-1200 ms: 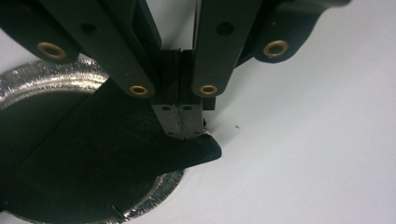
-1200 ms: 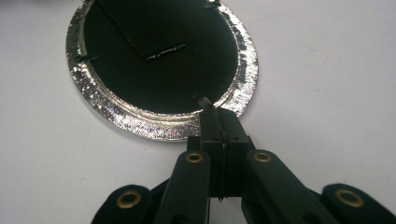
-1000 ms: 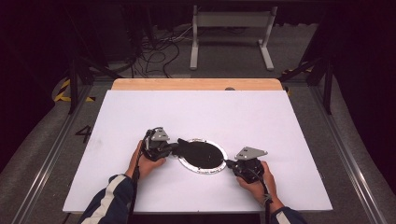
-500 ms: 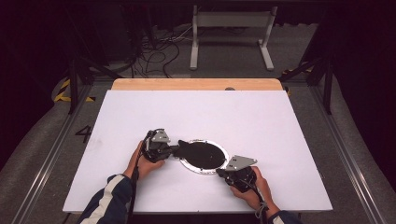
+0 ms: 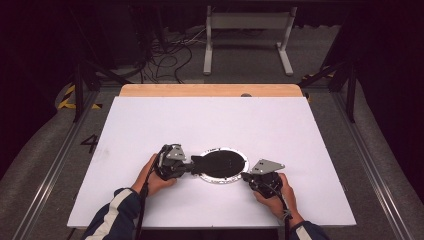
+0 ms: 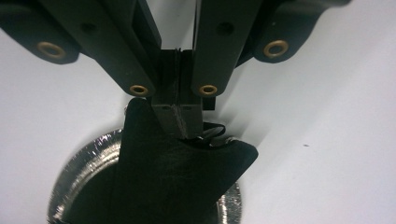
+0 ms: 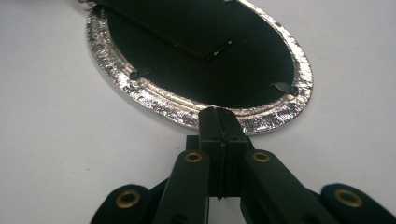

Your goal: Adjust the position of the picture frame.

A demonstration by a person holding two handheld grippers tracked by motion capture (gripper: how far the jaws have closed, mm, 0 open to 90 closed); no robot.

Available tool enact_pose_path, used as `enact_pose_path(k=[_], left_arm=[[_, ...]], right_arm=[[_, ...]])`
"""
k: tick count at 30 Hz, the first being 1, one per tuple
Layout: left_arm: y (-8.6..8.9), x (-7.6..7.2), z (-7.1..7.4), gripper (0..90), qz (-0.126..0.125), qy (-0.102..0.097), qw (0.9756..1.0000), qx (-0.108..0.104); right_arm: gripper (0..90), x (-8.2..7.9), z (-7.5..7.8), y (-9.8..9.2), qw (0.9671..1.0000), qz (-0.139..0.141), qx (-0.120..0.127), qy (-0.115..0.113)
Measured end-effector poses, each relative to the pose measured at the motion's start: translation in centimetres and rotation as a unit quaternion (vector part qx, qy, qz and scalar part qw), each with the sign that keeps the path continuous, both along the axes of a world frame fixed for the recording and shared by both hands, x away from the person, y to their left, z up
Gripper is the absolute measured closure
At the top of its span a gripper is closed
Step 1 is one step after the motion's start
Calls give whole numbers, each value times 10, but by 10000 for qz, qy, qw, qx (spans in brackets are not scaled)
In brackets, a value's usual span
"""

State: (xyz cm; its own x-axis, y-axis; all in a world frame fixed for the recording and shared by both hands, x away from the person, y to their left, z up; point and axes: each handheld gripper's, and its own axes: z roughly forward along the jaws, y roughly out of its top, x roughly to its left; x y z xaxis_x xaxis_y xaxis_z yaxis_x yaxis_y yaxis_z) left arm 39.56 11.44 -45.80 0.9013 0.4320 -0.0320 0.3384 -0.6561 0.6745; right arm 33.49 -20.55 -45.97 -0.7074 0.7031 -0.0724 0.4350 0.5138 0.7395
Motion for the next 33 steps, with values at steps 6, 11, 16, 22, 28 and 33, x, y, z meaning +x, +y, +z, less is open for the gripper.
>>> enact_pose_path(k=[6, 11, 16, 22, 28, 33], left_arm=[[-5, -8, 0, 900, -181, 68, 9998, 7], [-10, -14, 1, 900, -337, 95, 9994, 27], [-12, -18, 1, 890, -395, 18, 9992, 58], [-5, -16, 5, 857, -344, -147, 9992, 126], [6, -8, 12, 864, 149, -468, 9987, -117], [5, 4, 7, 838, 444, -532, 9970, -341]], right_arm=[[900, 6, 0, -7, 9997, -253, 40, -5], [900, 10, 0, -12, 9993, -369, 69, -2], [900, 16, 0, -16, 9988, -483, 63, -31], [900, 17, -1, -18, 9987, -485, 127, -17], [900, 10, -1, -18, 9991, -377, 190, 65], [900, 2, -2, -9, 9997, -11, 210, 81]])
